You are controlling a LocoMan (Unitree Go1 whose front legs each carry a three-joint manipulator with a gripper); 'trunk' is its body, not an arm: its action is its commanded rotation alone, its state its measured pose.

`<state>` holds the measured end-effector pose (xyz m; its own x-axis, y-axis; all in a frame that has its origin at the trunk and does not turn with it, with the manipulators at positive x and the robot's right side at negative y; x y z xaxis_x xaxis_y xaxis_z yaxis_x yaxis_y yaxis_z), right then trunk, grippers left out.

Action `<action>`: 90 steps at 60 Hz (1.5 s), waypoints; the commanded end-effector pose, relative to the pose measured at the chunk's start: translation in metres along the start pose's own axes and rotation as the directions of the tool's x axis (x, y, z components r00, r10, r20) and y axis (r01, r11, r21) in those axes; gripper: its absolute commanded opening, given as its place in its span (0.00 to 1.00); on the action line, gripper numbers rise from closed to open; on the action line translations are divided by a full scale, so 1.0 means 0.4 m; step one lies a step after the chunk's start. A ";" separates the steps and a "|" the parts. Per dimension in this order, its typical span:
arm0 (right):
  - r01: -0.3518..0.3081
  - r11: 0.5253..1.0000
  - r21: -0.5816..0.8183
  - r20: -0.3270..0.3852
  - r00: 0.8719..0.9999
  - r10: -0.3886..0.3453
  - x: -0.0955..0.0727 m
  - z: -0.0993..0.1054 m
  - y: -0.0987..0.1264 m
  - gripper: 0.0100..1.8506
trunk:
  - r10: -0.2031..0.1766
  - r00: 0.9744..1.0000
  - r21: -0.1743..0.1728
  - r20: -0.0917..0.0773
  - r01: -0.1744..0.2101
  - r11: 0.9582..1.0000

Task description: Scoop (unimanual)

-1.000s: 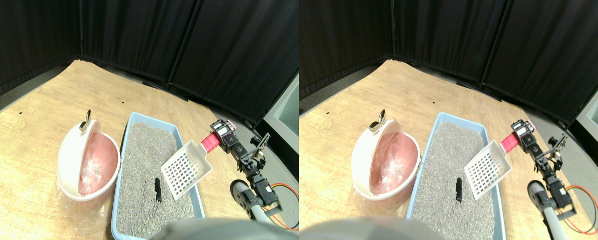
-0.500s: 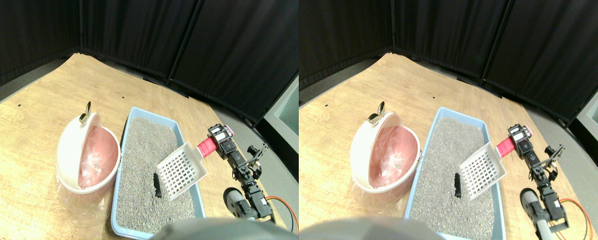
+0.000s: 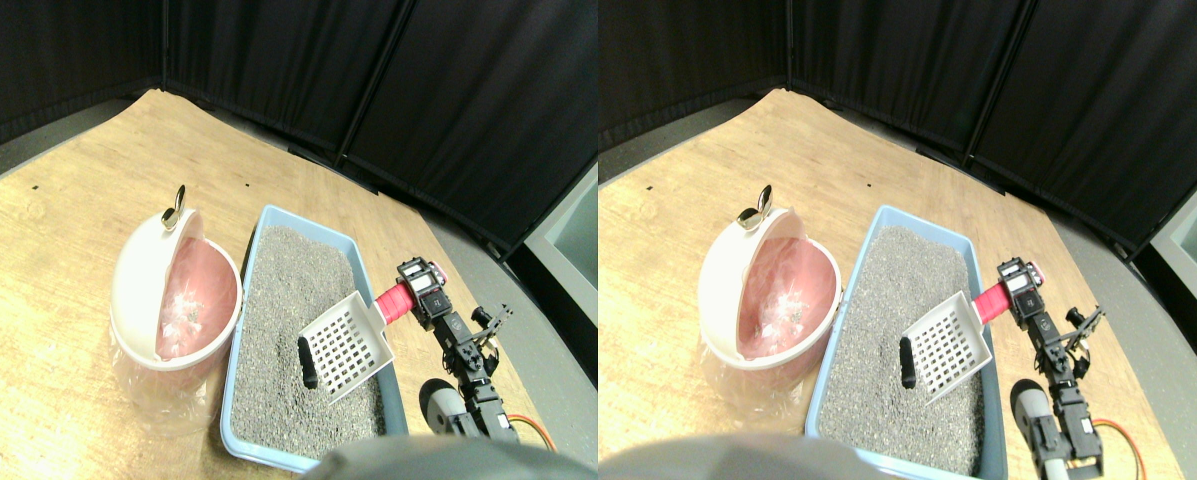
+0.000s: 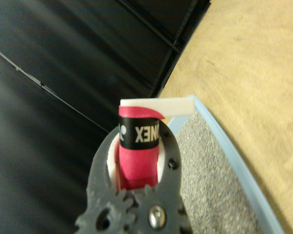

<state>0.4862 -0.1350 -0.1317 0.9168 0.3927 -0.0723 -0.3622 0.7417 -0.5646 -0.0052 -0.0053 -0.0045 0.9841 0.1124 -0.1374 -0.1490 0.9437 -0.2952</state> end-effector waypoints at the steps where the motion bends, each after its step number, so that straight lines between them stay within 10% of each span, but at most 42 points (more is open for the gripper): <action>1: -0.162 0.986 -0.025 0.001 0.987 0.162 -0.003 -0.028 0.058 0.03 | 0.041 0.999 -0.031 -0.030 -0.042 0.999; 13: -0.143 0.989 0.033 -0.016 0.989 0.144 0.014 -0.052 0.076 0.03 | 0.058 0.998 -0.042 -0.020 -0.059 0.997; 41: 0.070 0.950 0.303 0.020 0.997 -0.079 0.064 -0.034 -0.085 0.03 | 0.035 0.999 -0.006 0.019 -0.035 0.999; 62: 0.274 0.762 0.586 -0.068 0.954 -0.291 0.048 -0.053 -0.146 0.03 | 0.021 0.998 0.018 0.053 -0.022 1.000; 90: 0.169 0.500 0.849 0.056 0.913 -0.405 0.024 -0.111 -0.142 0.03 | -0.001 0.995 0.051 0.098 -0.004 0.999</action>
<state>0.5241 -0.2028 -0.1525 0.9919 0.0804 0.0986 -0.1071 0.9458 0.3066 0.0044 -0.0010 -0.0057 0.9872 0.1373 -0.0811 -0.1532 0.9573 -0.2450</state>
